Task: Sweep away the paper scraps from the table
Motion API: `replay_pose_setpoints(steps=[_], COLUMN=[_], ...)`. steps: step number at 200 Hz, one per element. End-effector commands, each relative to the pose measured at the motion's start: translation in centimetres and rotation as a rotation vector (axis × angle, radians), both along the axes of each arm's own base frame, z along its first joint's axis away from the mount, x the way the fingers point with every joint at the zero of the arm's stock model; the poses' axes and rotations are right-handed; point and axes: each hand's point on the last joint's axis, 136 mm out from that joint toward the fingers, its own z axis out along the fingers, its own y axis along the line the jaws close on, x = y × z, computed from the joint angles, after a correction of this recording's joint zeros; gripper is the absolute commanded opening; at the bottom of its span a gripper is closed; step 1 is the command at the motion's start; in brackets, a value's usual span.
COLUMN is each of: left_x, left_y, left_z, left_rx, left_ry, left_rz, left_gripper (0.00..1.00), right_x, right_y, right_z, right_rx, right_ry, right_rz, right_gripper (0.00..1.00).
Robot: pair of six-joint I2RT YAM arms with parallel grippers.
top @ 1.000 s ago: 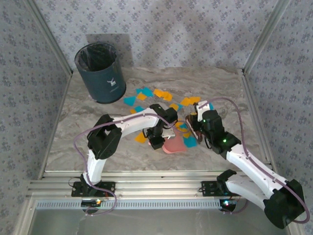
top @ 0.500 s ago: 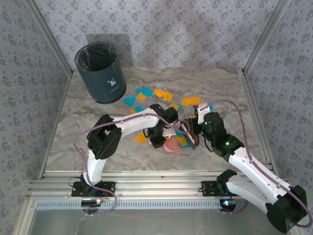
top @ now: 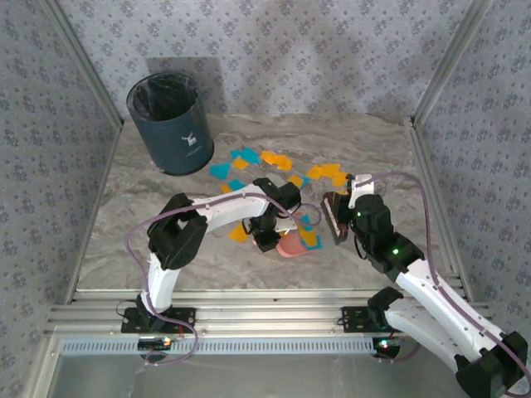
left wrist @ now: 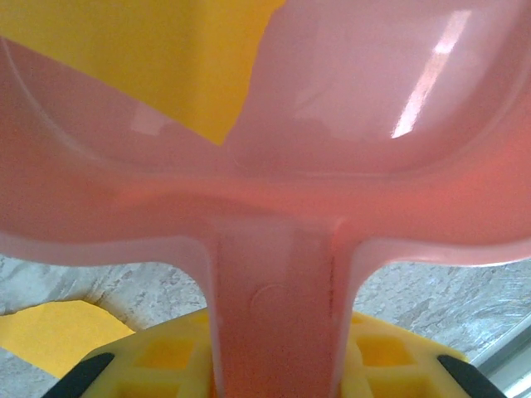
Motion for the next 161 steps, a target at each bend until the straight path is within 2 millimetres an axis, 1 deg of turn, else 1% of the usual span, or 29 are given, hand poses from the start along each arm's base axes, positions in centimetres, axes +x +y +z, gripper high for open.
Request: replay_pose_setpoints(steps=[1,15,29,48,78,94,110,161], left_x=[0.2,0.2,0.1,0.1,0.1,0.1,0.0,0.0], left_y=[1.0,1.0,1.0,1.0,1.0,1.0,1.0,0.9], left_z=[0.8,0.9,0.9,0.9,0.9,0.9,0.9,0.8], left_rx=[0.018,0.015,0.016,0.015,0.014,0.011,0.012,0.012], left_ry=[-0.019,-0.019,-0.019,-0.018,-0.017,-0.017,-0.016,-0.007], left_rz=[0.023,0.023,0.021,0.021,0.021,0.019,0.018,0.016], left_gripper=[0.00,0.00,0.00,0.00,0.00,0.00,0.00,0.00], right_x=[0.4,0.7,0.9,1.2,1.4,1.4,1.6,1.8], right_y=[-2.6,-3.4,-3.6,-3.7,-3.3,-2.9,-2.1,0.9], right_z=[0.4,0.2,-0.4,-1.0,-2.3,-3.1,-3.6,-4.6], right_rx=[-0.066,-0.116,-0.151,-0.182,-0.174,-0.161,-0.138,0.030], right_ry=[-0.024,-0.018,0.000,0.014,0.041,0.059,0.066,0.095], right_rz=[-0.136,-0.176,-0.191,-0.200,-0.191,-0.174,-0.136,-0.038], right_gripper=[0.00,0.00,0.00,0.00,0.00,0.00,0.00,0.00])
